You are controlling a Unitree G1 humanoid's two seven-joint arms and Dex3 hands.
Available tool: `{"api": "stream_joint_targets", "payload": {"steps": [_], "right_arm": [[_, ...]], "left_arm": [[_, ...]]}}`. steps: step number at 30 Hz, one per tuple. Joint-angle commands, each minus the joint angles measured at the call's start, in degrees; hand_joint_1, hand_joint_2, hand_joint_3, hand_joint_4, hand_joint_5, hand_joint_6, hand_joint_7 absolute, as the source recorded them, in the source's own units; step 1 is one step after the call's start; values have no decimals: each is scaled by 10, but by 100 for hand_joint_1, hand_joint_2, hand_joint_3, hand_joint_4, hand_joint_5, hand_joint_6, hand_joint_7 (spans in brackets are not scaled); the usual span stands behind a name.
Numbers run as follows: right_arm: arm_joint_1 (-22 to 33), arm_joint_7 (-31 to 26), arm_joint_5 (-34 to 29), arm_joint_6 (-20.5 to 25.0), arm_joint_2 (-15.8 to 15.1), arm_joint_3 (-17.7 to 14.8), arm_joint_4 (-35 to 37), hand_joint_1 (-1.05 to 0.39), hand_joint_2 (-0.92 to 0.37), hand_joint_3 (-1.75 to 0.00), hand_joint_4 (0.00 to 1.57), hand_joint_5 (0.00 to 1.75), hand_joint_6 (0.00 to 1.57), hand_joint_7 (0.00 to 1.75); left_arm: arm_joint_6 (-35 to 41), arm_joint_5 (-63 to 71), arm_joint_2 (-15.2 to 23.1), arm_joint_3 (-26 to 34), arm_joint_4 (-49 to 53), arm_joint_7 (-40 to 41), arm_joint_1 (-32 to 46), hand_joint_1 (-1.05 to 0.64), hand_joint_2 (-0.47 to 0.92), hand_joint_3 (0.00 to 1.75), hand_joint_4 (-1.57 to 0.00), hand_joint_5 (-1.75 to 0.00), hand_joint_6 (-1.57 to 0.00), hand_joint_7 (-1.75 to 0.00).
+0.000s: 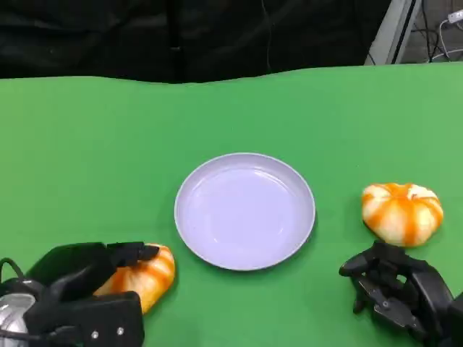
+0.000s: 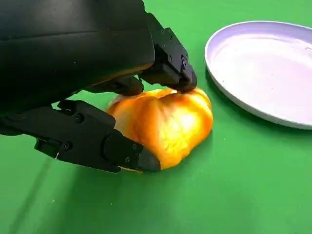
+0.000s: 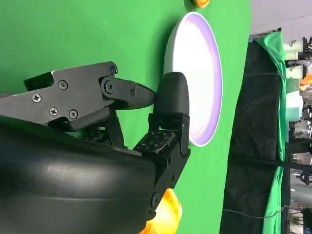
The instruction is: Grasp the bread from the table and place it into the plate.
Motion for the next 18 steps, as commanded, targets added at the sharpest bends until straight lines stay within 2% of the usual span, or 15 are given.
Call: {"api": "stream_joint_targets", "payload": {"steps": [1,2,3,4,5,7,10,18], "right_arm": [[5,-3,3,6,-5,-1,-6,-27,-92,-44,65,175,73,111],[7,-4,2,6,-5,0,-8,-28,-92,-44,65,175,73,111],[7,-5,1,6,-5,0,-9,-28,-92,-44,65,175,73,111],[8,-6,0,6,-5,0,-10,-28,-92,-44,65,175,73,110],[8,-7,1,7,-4,1,-11,-28,-92,-44,65,175,73,110],[9,-6,2,9,-4,1,-12,-27,-92,-44,66,175,73,110],[9,-7,1,8,-4,1,-12,-26,-92,-45,66,175,73,110],[7,-7,1,5,-6,3,-6,-28,-92,-45,66,175,73,111]], "left_arm": [[14,23,-5,-8,24,44,-6,-9,87,0,-41,-122,-99,-17],[16,26,-9,-9,28,57,-6,-10,86,0,-40,-132,-90,-42],[18,27,-12,-10,29,65,-6,-9,86,0,-42,-148,-71,-93],[19,27,-14,-11,30,71,-6,-8,86,0,-43,-153,-62,-114],[18,27,-18,-11,34,81,-5,-8,86,0,-43,-156,-58,-124],[18,24,-25,-12,38,94,-5,-5,87,0,-50,-171,-45,-158],[13,17,-32,-11,43,114,-3,-4,85,0,-53,-174,-42,-167],[-35,4,-40,-1,57,178,2,-6,83,0,-55,-175,-51,-155]]}}
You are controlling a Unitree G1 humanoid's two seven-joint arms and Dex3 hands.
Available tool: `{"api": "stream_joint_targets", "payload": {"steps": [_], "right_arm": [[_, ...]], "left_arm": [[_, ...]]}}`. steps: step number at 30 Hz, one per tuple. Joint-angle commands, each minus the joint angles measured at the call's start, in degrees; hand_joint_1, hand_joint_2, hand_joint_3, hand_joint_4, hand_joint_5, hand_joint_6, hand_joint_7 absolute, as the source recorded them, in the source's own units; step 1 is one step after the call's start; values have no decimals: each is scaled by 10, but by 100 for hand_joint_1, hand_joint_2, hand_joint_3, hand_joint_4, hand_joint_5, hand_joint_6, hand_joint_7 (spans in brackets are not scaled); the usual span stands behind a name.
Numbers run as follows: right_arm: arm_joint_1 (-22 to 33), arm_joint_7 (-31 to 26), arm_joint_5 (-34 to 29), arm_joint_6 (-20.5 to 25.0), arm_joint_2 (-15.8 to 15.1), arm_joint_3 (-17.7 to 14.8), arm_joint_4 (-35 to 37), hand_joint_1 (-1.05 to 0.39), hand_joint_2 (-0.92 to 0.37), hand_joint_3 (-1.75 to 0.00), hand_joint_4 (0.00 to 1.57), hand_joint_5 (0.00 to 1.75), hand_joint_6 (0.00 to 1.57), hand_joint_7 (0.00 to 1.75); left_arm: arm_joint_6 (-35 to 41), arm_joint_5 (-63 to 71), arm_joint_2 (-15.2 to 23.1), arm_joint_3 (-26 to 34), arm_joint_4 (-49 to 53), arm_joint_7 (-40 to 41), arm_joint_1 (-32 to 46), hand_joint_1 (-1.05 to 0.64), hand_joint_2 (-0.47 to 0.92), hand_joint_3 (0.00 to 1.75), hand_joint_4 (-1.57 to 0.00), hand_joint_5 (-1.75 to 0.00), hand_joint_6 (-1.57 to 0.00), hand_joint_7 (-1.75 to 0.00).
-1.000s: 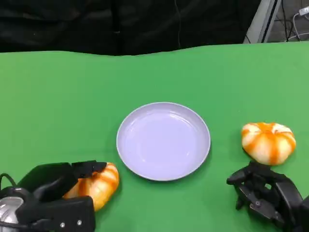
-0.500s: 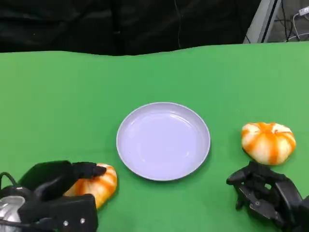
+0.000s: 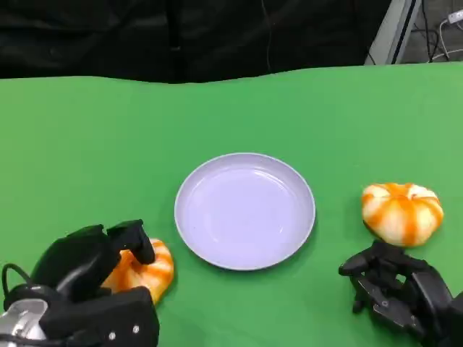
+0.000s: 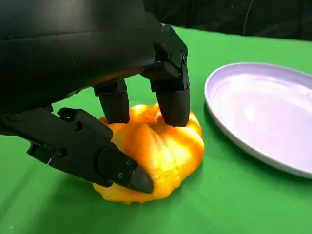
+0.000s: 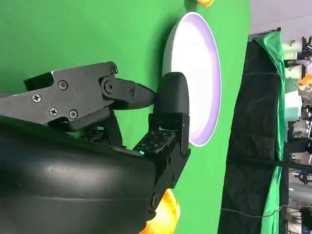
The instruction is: Grasp the bread from the table and place it into the plate.
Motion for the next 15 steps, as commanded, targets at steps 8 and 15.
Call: {"api": "stream_joint_targets", "payload": {"steps": [8,15], "right_arm": [[4,4,7,5,-6,-2,3,-26,-92,-45,65,175,73,111],[0,6,8,5,-5,-3,7,-27,-92,-45,65,175,73,111]], "left_arm": [[-45,-1,9,10,-5,70,17,-7,83,1,-52,-175,-54,-146],[-41,10,13,21,-52,77,31,-6,83,0,-55,-165,-61,-132]]}}
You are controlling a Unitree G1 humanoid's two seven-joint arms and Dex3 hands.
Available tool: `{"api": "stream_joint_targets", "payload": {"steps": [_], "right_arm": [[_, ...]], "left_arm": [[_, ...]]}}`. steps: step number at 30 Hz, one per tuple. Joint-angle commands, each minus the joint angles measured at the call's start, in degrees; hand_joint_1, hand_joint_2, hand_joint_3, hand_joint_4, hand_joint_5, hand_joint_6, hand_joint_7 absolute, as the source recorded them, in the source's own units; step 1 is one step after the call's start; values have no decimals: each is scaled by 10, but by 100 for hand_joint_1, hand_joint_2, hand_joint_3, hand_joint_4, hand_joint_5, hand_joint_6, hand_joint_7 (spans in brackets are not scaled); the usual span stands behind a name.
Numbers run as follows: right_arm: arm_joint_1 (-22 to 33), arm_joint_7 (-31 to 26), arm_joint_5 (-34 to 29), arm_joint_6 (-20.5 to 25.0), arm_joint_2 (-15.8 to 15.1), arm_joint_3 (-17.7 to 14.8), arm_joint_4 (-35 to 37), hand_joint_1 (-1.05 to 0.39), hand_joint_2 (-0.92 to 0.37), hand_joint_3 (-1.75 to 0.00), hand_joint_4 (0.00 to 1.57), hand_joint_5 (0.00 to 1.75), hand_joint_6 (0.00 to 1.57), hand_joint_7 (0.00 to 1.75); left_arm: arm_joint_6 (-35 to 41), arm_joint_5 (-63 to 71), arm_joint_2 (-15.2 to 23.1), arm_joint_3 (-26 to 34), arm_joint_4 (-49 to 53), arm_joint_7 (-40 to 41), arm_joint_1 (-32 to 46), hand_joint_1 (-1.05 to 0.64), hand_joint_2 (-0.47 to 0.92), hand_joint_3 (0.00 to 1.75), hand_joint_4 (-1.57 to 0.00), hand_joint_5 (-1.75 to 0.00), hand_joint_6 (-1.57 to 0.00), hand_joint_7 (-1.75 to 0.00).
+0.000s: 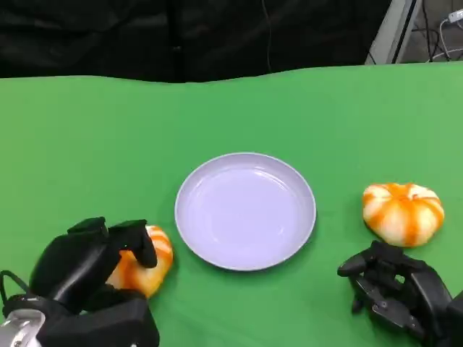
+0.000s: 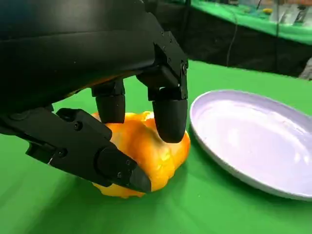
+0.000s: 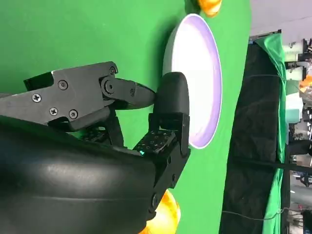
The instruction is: Grasp the bread from the table and place it into the plate.
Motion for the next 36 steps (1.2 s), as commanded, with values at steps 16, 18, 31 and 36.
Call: {"api": "stream_joint_targets", "payload": {"steps": [16,18,31,36], "right_arm": [[0,-4,2,2,-4,-2,8,-26,-92,-45,65,175,72,111],[-1,-4,2,2,-3,-2,9,-26,-92,-45,65,175,72,111],[-5,-11,-3,-3,-1,0,17,-26,-92,-45,65,175,73,112],[-8,-13,-5,-7,-3,1,25,-28,-92,-45,65,175,73,112]], "left_arm": [[-8,21,16,32,-79,14,21,-5,82,0,-61,-158,-69,-120],[-7,25,15,37,-93,13,23,-5,82,0,-61,-158,-70,-119],[-3,40,13,50,-156,4,19,-5,80,0,-63,-158,-73,-115],[-4,37,3,47,-167,1,1,-3,81,0,-60,-163,-71,-120]]}}
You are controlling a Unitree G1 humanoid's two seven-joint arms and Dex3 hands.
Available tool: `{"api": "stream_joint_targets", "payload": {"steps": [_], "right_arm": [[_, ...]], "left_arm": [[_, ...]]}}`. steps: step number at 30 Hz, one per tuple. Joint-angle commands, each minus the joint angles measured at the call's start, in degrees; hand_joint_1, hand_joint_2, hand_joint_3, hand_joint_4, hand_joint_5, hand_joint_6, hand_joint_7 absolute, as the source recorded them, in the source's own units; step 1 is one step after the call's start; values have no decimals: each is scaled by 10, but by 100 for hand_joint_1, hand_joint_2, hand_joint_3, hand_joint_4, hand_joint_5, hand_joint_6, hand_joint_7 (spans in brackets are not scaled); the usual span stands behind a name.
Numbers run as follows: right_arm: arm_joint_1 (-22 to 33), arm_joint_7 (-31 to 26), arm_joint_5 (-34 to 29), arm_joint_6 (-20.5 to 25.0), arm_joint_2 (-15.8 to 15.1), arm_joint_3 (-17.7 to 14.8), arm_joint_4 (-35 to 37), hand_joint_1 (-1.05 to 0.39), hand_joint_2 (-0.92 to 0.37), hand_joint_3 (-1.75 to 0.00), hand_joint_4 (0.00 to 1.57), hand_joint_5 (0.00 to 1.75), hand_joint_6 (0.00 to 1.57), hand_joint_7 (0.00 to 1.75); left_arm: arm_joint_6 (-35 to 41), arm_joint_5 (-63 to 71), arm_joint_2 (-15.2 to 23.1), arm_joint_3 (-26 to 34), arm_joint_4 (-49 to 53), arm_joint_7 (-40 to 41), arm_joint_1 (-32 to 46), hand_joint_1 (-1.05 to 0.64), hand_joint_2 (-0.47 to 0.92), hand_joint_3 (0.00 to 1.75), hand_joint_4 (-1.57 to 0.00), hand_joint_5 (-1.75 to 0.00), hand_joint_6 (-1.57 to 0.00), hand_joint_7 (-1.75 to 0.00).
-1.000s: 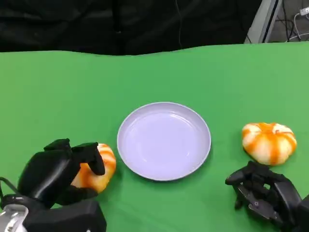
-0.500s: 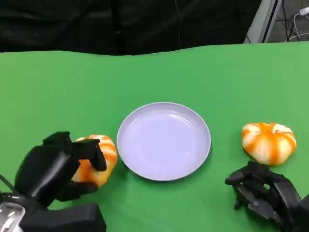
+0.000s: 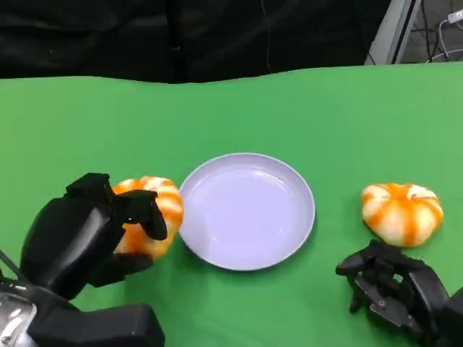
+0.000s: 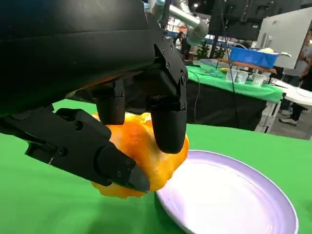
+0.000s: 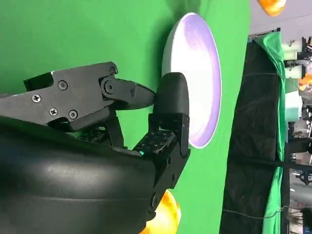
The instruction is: Grasp the bread from the table and place it into the plate.
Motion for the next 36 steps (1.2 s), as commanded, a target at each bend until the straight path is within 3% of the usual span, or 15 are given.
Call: {"api": "stream_joint_targets", "payload": {"steps": [1,18,26,36], "right_arm": [[-3,-4,-3,-5,-7,-2,15,-28,-92,-45,65,175,73,112],[-1,-8,-4,-13,-1,2,16,-28,-92,-44,65,175,73,111],[3,-5,-1,-9,1,4,11,-27,-92,-45,65,175,72,111],[3,-7,-3,-8,2,4,9,-28,-92,-44,65,175,73,109]], "left_arm": [[0,2,-2,4,-15,-1,-22,-4,81,0,-59,-163,-71,-120],[-7,14,-40,-63,35,-6,-98,-4,80,0,-56,-167,-68,-125],[-19,27,-83,-122,134,6,-163,-3,81,0,-53,-173,-60,-141],[-48,23,-107,-145,231,16,-222,-3,83,1,-50,-175,-54,-149]]}}
